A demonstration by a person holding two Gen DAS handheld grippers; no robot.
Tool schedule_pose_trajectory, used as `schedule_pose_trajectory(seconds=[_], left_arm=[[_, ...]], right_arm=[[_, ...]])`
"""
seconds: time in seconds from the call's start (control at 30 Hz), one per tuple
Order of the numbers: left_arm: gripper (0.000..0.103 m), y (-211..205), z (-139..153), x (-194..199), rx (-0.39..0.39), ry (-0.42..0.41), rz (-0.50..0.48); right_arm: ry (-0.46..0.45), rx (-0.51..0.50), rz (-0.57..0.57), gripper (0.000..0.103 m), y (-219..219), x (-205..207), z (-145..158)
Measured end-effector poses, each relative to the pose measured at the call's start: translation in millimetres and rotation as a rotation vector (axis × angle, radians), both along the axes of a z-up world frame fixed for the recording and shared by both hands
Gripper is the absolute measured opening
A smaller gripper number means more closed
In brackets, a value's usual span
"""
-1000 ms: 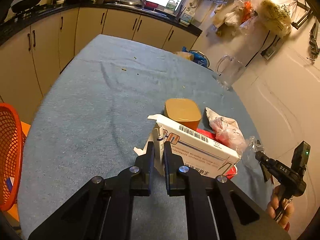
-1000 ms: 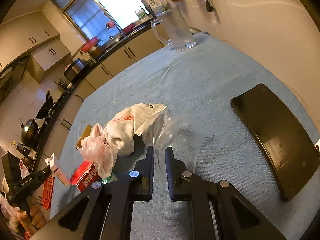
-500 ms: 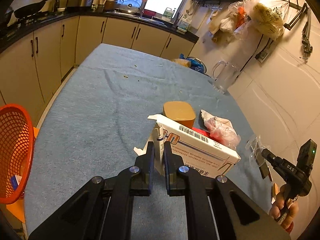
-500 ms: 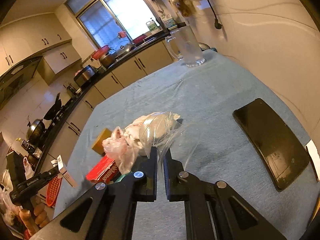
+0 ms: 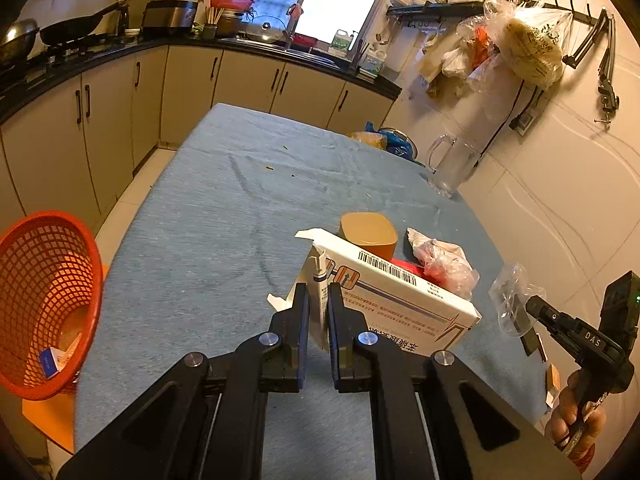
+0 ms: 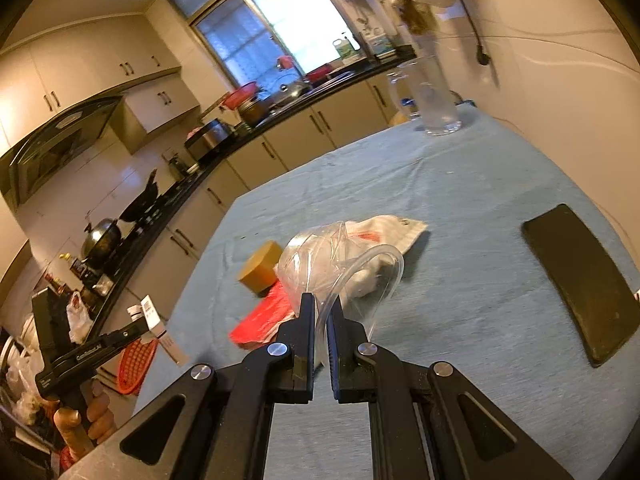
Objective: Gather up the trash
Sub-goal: 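Lift the white box with the left tool while the right tool lifts the plastic cup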
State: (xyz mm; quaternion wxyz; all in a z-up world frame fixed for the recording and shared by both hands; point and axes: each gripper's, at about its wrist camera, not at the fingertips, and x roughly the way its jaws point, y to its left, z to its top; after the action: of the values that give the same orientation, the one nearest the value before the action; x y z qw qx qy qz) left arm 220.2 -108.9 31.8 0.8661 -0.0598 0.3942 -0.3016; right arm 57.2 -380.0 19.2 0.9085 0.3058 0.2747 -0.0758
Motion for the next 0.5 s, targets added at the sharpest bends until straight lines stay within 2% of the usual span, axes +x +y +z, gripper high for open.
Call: schedule_pose_trajectory(seconds=[0.5], left_arm=[[0.008, 66, 16, -3, -0.028, -0.040, 0.115]], right_arm=[[-0.001, 0.007, 0.209, 0.007, 73, 58, 11]])
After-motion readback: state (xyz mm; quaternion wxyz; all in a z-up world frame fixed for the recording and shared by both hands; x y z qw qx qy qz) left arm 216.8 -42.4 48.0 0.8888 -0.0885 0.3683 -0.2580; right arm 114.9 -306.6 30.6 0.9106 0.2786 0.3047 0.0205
